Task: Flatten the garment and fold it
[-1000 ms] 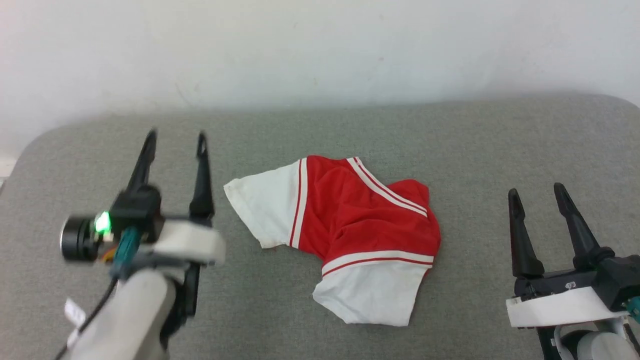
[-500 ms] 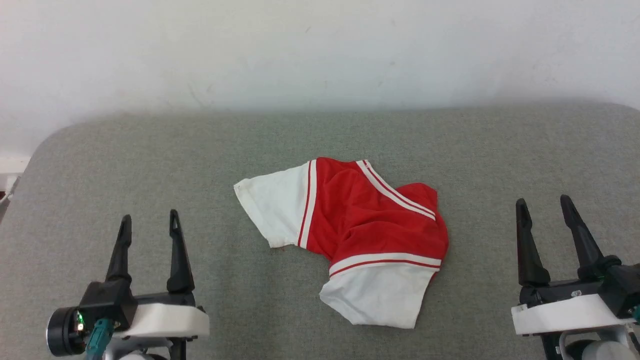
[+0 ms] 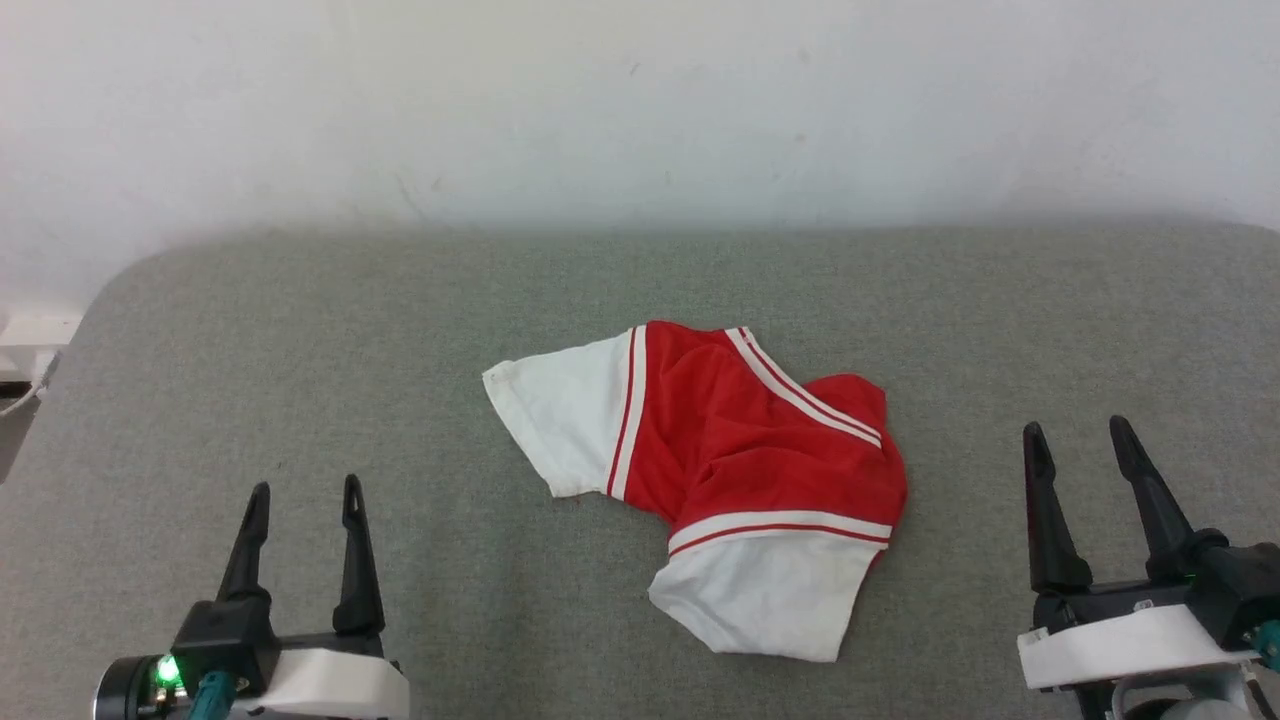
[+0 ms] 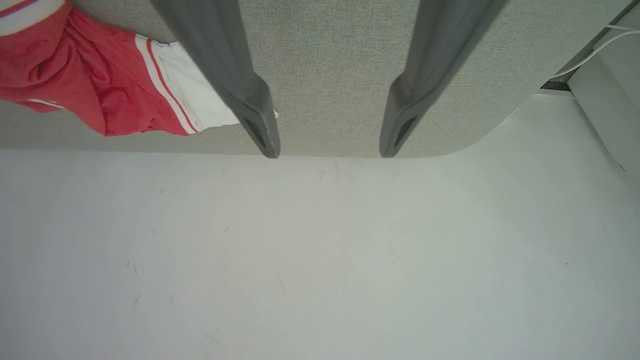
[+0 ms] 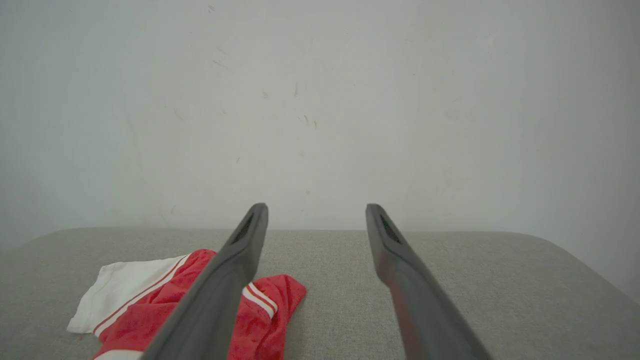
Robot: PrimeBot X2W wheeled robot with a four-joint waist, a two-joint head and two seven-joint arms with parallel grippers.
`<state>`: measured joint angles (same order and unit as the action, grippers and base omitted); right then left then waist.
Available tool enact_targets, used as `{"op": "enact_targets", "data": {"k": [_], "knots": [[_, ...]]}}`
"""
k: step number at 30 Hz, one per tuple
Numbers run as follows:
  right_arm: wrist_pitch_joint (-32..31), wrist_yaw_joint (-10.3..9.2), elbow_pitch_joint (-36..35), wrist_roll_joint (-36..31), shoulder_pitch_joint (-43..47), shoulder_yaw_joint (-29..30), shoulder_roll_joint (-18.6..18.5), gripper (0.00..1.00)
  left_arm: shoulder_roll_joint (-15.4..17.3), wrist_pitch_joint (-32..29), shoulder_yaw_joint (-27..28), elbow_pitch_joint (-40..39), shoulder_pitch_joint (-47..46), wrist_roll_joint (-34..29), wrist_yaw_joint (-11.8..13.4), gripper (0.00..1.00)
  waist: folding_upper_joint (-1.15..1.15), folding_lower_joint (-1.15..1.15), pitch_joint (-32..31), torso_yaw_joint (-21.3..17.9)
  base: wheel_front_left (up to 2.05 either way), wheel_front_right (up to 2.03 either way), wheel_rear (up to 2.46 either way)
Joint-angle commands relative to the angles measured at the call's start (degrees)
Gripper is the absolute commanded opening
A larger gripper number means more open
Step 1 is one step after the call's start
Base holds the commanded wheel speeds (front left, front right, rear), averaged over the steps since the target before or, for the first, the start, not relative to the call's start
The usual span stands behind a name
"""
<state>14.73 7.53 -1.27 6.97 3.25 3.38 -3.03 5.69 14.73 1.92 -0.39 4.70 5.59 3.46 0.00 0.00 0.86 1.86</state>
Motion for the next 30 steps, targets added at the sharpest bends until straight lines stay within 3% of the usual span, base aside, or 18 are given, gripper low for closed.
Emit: {"op": "enact_targets", "data": {"k": [1,15,24,26,30], "knots": [[0.27,-0.04,0.17,0.11,0.73,-0.11,0.15,1.0,-0.23,0.27,0.36,0.57,0.78,-1.6,-0.43,1.0,0.0,0.0,-0.18,0.02,0.0,0.0,0.0],[0.27,-0.04,-0.18,-1.19,-0.14,-0.75,0.15,1.0,-0.98,0.27,0.6,1.3,1.39,-4.81,0.59,1.0,0.0,0.0,-1.2,0.2,0.0,0.0,0.0],[0.27,-0.04,-6.06,-6.52,-7.04,-3.89,0.14,1.0,-0.87,0.27,0.85,1.86,1.59,-5.08,1.12,1.0,0.0,0.0,-1.24,0.33,0.0,0.0,0.0],[0.27,-0.04,-5.94,-6.4,-9.03,-6.5,-1.2,1.0,-0.83,0.27,0.87,2.17,1.61,-5.09,1.21,1.0,0.0,0.0,-1.12,0.28,0.0,0.0,0.0],[-0.26,-0.04,-1.46,-3.57,-12.58,-16.49,-8.86,1.0,-0.85,0.27,1.0,2.98,1.67,-4.91,1.43,1.0,0.0,0.0,-0.87,0.22,0.0,0.0,0.0]]}}
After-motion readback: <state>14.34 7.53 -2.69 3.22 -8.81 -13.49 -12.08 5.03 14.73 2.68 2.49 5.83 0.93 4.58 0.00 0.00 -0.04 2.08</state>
